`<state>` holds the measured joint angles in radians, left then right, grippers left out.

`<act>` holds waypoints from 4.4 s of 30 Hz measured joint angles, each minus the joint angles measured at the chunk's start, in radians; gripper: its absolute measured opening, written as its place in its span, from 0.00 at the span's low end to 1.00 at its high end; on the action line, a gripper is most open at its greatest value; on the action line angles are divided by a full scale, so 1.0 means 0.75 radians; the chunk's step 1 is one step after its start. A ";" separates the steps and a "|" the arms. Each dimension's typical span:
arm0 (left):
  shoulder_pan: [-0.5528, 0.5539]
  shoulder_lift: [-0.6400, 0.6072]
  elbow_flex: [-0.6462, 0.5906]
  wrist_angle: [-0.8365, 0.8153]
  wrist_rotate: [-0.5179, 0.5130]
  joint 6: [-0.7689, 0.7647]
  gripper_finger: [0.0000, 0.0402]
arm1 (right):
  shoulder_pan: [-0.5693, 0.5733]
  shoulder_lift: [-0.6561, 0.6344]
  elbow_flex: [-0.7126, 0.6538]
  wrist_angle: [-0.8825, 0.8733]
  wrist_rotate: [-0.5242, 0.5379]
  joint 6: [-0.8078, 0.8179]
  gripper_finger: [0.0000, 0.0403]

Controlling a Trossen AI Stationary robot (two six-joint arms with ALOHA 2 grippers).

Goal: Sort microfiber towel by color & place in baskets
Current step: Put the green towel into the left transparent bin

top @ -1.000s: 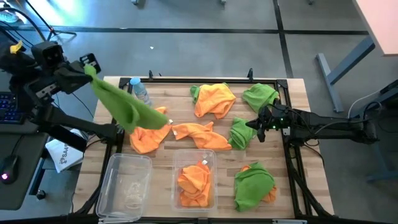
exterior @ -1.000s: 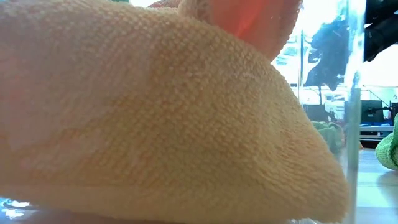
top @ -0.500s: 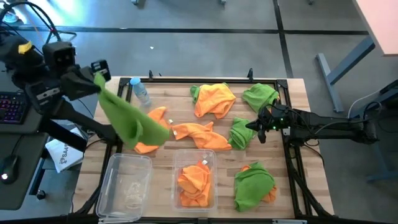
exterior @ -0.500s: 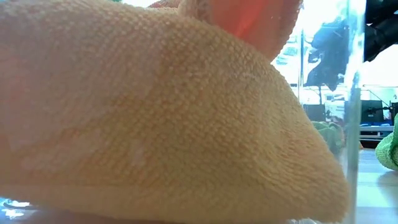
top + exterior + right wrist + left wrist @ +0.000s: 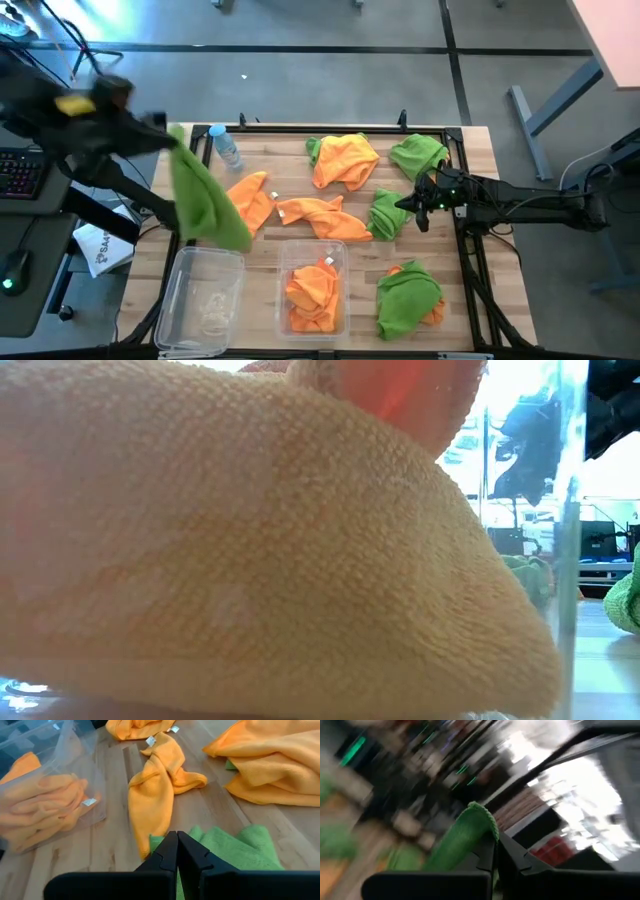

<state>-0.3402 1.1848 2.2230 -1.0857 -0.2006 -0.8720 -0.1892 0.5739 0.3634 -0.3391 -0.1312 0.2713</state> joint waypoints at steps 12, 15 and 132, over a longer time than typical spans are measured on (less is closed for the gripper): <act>-0.329 0.224 -0.002 -0.621 0.291 -0.855 0.00 | 0.000 0.000 0.000 -0.002 -0.086 0.043 0.00; -0.441 0.234 -0.039 -0.628 0.316 -1.054 0.00 | 0.000 0.000 0.000 -0.002 -0.088 0.021 0.00; -1.106 0.185 -0.949 -0.649 -0.215 -0.989 0.00 | 0.000 0.001 0.000 0.019 0.013 0.150 0.00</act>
<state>-1.1693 1.3237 1.5116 -1.5728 -0.3621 -1.6138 -0.1891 0.5750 0.3634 -0.3248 -0.1211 0.3841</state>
